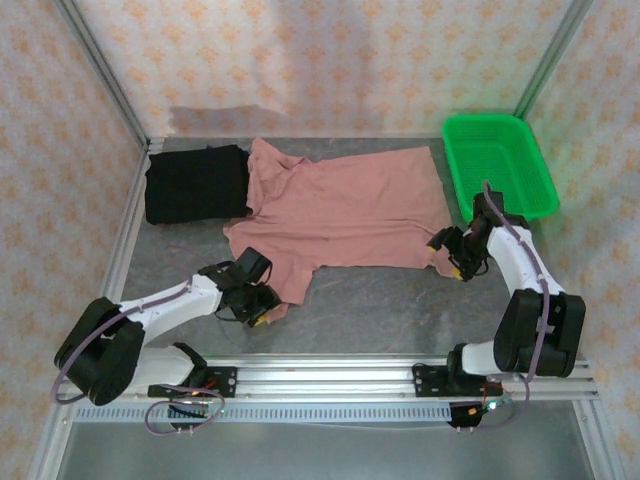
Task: Fold and stack the t-shirts
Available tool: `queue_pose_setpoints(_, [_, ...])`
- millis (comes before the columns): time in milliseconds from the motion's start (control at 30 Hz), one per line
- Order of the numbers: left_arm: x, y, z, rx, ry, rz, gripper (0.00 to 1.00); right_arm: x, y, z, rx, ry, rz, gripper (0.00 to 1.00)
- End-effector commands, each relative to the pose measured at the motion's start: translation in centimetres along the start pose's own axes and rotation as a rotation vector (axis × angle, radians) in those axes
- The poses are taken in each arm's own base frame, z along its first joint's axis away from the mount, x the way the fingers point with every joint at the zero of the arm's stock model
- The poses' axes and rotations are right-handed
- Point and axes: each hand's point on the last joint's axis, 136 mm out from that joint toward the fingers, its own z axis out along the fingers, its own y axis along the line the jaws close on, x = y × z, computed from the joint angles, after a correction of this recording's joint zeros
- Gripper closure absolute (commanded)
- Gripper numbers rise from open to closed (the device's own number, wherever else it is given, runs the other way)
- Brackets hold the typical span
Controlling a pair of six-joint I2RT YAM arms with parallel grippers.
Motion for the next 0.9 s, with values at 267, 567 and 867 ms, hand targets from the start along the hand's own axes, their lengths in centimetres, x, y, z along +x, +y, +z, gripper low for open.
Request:
queue_pose_setpoints(267, [0.0, 1.7, 0.7, -0.052, -0.019, -0.013, 0.98, -2.9, -5.0, 0.2, 0.059, -0.061, 0.168, 0.24])
queue_pose_setpoints(567, [-1.3, -0.1, -2.5, -0.005, -0.105, 0.033, 1.0, -2.6, -5.8, 4.7, 0.033, 0.031, 0.237, 0.42])
queue_pose_setpoints(867, [-1.5, 0.2, -3.3, 0.032, -0.12, 0.014, 1.0, -3.0, -6.1, 6.9, 0.026, 0.045, 0.287, 0.58])
